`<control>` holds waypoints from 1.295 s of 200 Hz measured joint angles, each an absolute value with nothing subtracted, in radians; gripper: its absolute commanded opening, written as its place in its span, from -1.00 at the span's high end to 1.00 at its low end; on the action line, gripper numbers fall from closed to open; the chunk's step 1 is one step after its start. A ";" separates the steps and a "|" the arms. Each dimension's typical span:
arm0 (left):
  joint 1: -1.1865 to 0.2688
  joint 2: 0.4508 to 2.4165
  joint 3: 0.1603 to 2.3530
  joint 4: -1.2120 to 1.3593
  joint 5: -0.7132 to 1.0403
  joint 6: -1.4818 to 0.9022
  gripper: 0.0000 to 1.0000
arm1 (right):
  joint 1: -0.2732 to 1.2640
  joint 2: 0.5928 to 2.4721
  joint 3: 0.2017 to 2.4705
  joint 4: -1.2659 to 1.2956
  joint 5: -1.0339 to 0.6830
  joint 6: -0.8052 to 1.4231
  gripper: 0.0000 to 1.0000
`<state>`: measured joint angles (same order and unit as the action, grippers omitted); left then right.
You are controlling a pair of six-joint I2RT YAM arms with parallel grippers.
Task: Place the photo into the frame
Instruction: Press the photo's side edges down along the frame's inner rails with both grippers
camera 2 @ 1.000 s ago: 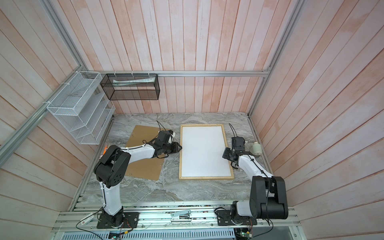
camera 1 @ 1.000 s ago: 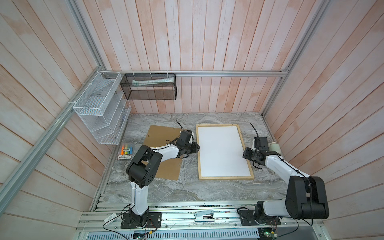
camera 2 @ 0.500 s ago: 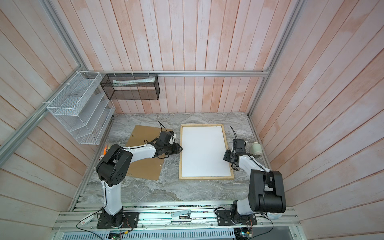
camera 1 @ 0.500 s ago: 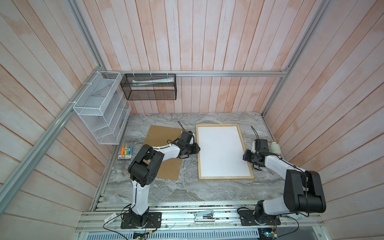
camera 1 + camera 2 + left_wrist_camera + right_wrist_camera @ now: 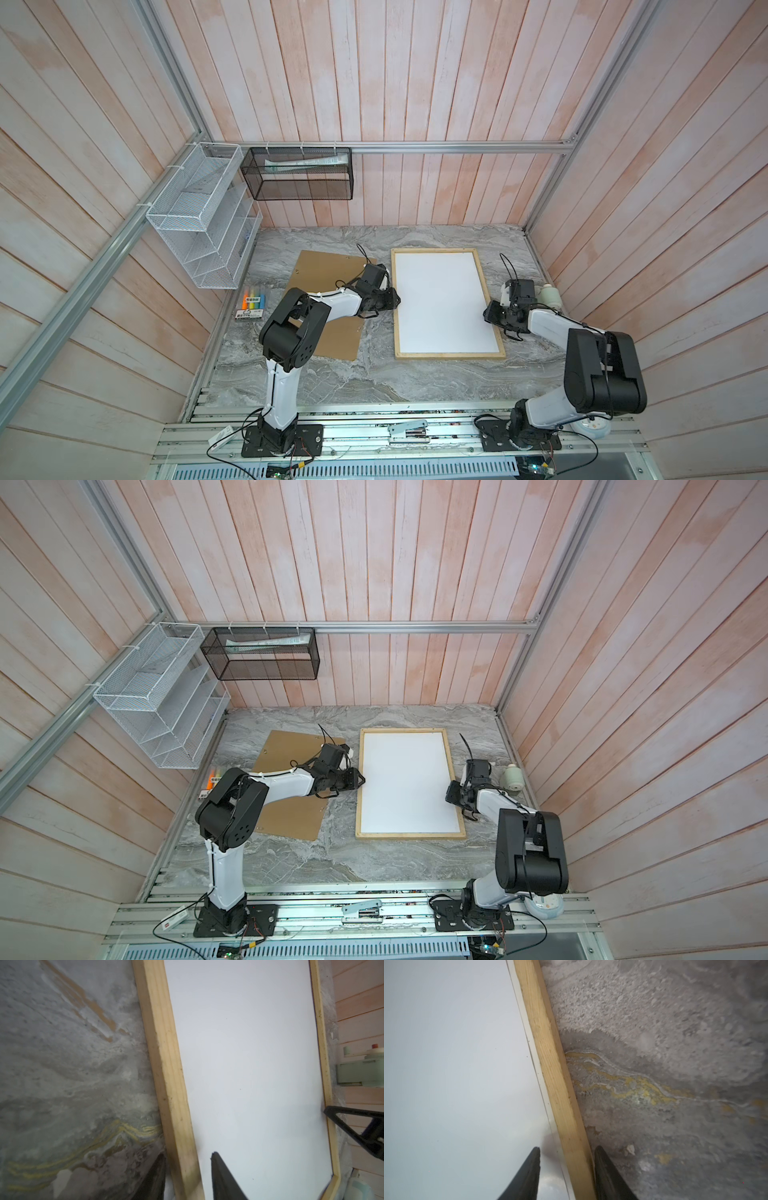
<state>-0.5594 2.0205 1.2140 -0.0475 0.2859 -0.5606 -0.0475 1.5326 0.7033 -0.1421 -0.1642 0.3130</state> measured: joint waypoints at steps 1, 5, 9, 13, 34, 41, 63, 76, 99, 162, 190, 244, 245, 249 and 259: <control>-0.559 2.020 1.214 -0.047 0.286 -0.561 0.24 | -0.047 1.534 0.703 -0.142 -0.165 0.313 0.15; -0.559 2.020 1.214 -0.049 0.286 -0.561 0.23 | -0.047 1.536 0.703 -0.142 -0.170 0.311 0.15; -0.559 2.021 1.214 -0.049 0.286 -0.561 0.24 | -0.047 1.536 0.703 -0.141 -0.174 0.310 0.15; -0.559 2.021 1.214 -0.050 0.286 -0.561 0.24 | -0.048 1.536 0.703 -0.140 -0.179 0.310 0.15; -0.559 2.022 1.214 -0.054 0.282 -0.560 0.25 | -0.049 1.536 0.703 -0.139 -0.186 0.305 0.18; -0.559 2.022 1.214 -0.054 0.281 -0.561 0.26 | -0.049 1.536 0.703 -0.139 -0.187 0.303 0.18; -0.556 2.022 1.214 -0.055 0.278 -0.560 0.27 | -0.049 1.536 0.703 -0.139 -0.201 0.297 0.20; -0.553 2.022 1.214 -0.055 0.274 -0.560 0.27 | -0.049 1.536 0.703 -0.139 -0.212 0.294 0.21; -0.550 2.022 1.214 -0.055 0.262 -0.557 0.27 | -0.040 1.538 0.703 -0.138 -0.220 0.287 0.21; -0.530 2.018 1.213 -0.058 0.196 -0.543 0.27 | 0.034 1.562 0.711 -0.100 -0.200 0.281 0.22; -0.513 2.010 1.207 -0.065 0.170 -0.534 0.26 | 0.072 1.580 0.723 -0.083 -0.199 0.286 0.22; -0.481 1.996 1.193 -0.076 0.159 -0.517 0.26 | 0.115 1.610 0.745 -0.056 -0.204 0.315 0.21; -0.481 1.995 1.193 -0.076 0.159 -0.517 0.26 | 0.115 1.610 0.745 -0.055 -0.204 0.315 0.21; -0.480 1.995 1.193 -0.076 0.159 -0.516 0.26 | 0.115 1.611 0.745 -0.053 -0.205 0.318 0.21; -0.479 1.995 1.193 -0.076 0.159 -0.516 0.26 | 0.115 1.612 0.745 -0.050 -0.208 0.322 0.21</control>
<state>-0.4793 1.9953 1.1927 -0.0761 0.1585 -0.5159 0.1154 1.6123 0.7452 -0.0502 -0.2077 0.3218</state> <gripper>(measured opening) 0.371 0.394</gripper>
